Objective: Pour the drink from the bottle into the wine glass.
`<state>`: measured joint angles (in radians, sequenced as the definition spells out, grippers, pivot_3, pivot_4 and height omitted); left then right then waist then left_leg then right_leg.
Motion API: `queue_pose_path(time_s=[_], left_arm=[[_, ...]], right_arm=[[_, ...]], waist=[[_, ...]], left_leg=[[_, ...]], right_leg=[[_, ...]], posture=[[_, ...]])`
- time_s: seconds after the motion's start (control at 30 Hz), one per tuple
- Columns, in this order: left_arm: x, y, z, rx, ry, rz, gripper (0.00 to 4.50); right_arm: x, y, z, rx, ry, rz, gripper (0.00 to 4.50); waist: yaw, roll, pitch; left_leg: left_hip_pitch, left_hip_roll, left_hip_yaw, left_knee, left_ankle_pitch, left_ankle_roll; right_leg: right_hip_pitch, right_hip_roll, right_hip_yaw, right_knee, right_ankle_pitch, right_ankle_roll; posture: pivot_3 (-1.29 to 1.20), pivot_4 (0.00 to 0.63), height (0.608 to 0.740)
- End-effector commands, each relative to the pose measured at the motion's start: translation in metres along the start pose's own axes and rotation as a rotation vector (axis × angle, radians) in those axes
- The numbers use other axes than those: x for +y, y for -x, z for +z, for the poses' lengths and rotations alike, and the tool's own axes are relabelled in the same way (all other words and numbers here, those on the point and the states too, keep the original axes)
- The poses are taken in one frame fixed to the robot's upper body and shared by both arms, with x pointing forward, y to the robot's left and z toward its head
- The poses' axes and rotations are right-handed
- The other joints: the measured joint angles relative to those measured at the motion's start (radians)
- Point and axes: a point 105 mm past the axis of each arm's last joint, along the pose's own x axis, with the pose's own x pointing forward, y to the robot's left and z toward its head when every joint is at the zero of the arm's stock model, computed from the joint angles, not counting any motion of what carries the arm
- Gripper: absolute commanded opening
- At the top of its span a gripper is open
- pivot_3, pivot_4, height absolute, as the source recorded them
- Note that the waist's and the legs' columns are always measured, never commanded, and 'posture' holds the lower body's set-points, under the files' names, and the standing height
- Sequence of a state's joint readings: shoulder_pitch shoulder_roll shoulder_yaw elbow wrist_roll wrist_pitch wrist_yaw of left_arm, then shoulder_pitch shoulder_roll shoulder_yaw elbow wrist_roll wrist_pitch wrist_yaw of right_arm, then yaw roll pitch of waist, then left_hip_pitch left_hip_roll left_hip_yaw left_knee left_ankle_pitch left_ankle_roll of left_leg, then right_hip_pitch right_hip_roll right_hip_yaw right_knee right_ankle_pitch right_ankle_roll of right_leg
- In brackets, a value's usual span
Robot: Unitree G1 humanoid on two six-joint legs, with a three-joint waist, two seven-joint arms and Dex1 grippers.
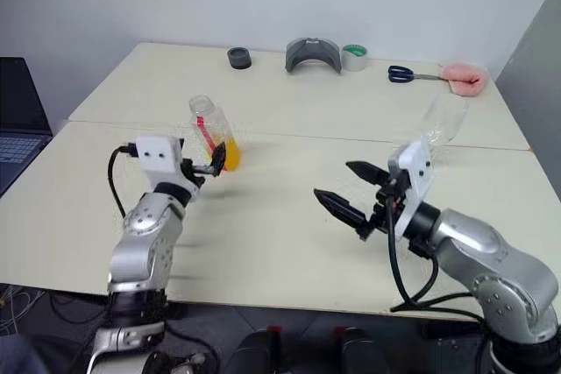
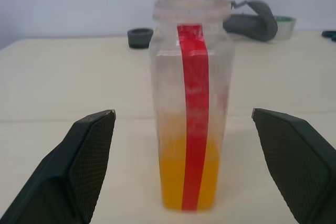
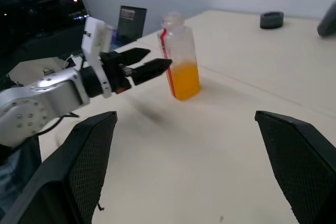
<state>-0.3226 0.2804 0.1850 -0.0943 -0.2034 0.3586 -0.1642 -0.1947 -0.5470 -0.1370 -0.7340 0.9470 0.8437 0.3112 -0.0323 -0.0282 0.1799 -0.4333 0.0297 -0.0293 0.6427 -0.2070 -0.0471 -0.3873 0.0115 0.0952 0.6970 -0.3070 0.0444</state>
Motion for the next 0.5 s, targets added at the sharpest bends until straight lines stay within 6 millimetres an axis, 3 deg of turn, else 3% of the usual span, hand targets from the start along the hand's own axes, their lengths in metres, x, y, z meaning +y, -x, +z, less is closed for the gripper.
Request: queue_pose_path(time_s=[0.03,0.13,0.23,0.33,0.5], left_arm=[[-0.026,0.012,0.019,-0.026,0.008,-0.146,4.49],[-0.055,0.026,0.028,-0.029,-0.007,-0.358,4.49],[-0.090,0.050,0.036,-0.026,-0.021,-0.642,4.49],[-0.107,0.069,0.040,-0.017,-0.048,-0.829,4.49],[-0.112,0.074,0.042,-0.011,-0.058,-0.914,4.49]], right_arm=[[-0.029,0.012,-0.006,0.016,0.080,-0.227,4.50],[-0.074,0.035,-0.031,0.085,0.078,-0.506,4.50],[-0.099,0.049,-0.043,0.115,0.087,-0.633,4.50],[-0.116,0.047,-0.043,0.100,0.108,-0.694,4.50],[-0.130,0.033,-0.038,0.037,0.099,-0.731,4.50]], waist=[[0.000,0.000,0.000],[0.000,-0.001,0.000],[0.000,-0.001,0.000],[-0.012,0.000,-0.001],[-0.023,0.001,-0.001]], left_leg=[[0.000,0.000,0.000,0.000,0.000,0.000],[0.000,-0.001,0.001,0.001,0.000,0.000],[0.001,-0.001,0.002,0.001,0.000,0.000],[0.002,0.000,0.003,0.000,0.000,0.000],[0.003,0.001,0.003,0.000,0.000,0.000]], right_leg=[[0.000,0.000,0.000,0.000,0.000,0.000],[0.000,0.001,0.000,0.000,0.000,0.001],[0.000,0.001,0.001,0.000,0.000,0.001],[0.000,0.002,0.003,0.000,0.000,0.001],[0.000,0.004,0.003,0.000,-0.001,0.002]], posture=[[0.00,0.150,0.740],[0.00,0.150,0.740],[0.00,0.150,0.740],[0.00,0.150,0.740],[0.00,0.150,0.740]])
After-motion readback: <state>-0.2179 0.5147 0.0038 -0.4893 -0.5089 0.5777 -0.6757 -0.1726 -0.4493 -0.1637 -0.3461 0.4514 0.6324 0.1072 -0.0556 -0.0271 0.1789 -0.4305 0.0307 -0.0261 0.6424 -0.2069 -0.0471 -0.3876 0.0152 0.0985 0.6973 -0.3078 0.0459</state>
